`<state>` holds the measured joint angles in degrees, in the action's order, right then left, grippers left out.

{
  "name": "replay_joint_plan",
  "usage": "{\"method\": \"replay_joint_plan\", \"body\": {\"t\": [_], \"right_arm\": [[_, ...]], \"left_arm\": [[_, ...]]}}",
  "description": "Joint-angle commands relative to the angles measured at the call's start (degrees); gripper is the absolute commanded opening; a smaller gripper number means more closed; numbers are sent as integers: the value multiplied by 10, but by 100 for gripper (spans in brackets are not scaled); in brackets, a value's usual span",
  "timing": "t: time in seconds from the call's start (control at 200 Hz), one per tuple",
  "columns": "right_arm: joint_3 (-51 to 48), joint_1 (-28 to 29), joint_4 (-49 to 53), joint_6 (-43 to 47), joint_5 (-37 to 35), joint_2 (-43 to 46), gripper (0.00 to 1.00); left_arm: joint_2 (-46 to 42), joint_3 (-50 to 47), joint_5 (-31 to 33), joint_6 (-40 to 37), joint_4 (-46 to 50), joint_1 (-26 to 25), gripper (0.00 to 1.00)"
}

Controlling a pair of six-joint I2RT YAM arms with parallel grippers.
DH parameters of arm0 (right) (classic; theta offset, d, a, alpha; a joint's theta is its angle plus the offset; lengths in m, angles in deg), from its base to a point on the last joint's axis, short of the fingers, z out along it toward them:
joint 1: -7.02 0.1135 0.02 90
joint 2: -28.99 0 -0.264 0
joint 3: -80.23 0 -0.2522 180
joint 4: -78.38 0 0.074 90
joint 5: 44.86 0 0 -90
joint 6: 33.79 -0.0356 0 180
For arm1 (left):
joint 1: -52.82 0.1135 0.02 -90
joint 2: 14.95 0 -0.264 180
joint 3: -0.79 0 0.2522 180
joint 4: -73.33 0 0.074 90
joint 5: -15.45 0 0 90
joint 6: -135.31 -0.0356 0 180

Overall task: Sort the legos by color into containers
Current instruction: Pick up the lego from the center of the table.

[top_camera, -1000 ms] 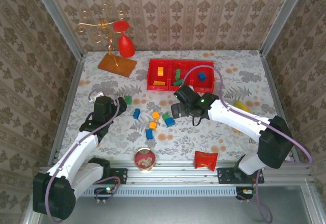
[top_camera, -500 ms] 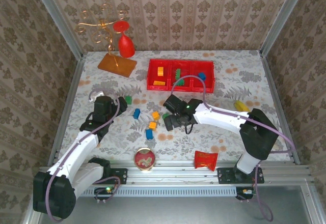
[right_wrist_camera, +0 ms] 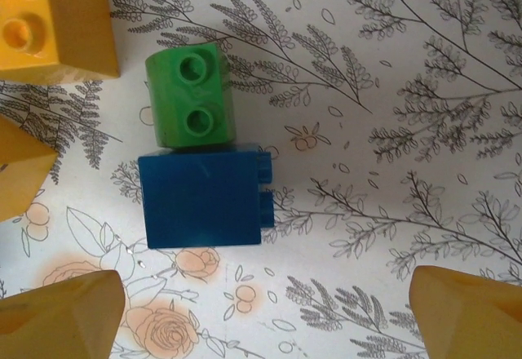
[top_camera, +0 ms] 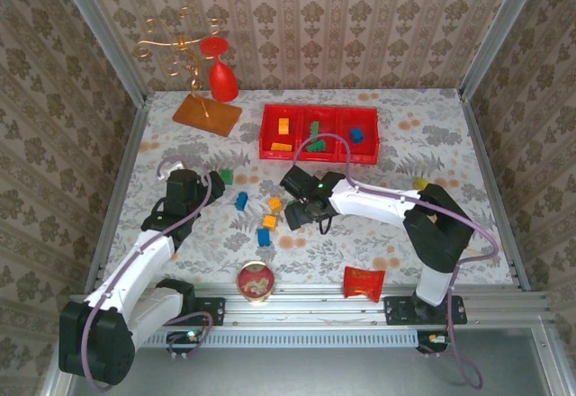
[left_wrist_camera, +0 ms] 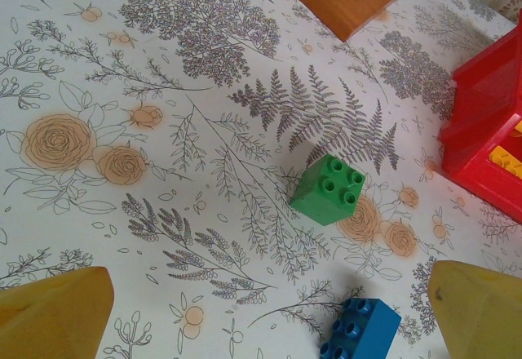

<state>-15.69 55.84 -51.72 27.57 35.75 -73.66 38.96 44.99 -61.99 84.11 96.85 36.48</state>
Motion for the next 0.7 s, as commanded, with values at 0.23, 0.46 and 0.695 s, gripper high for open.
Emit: {"method": "replay_joint_plan", "body": {"t": [0.23,0.46,0.695], "right_arm": [[33,3,-19,19,33,-56,82],[51,2,-18,27,33,-89,78],[57,-1,-24,30,43,-107,74]], "left_arm": [[1,-7,-6,-4,-8,6,100],[1,-8,-5,-3,-8,7,100],[3,-11,-4,-1,-9,8,100]]}}
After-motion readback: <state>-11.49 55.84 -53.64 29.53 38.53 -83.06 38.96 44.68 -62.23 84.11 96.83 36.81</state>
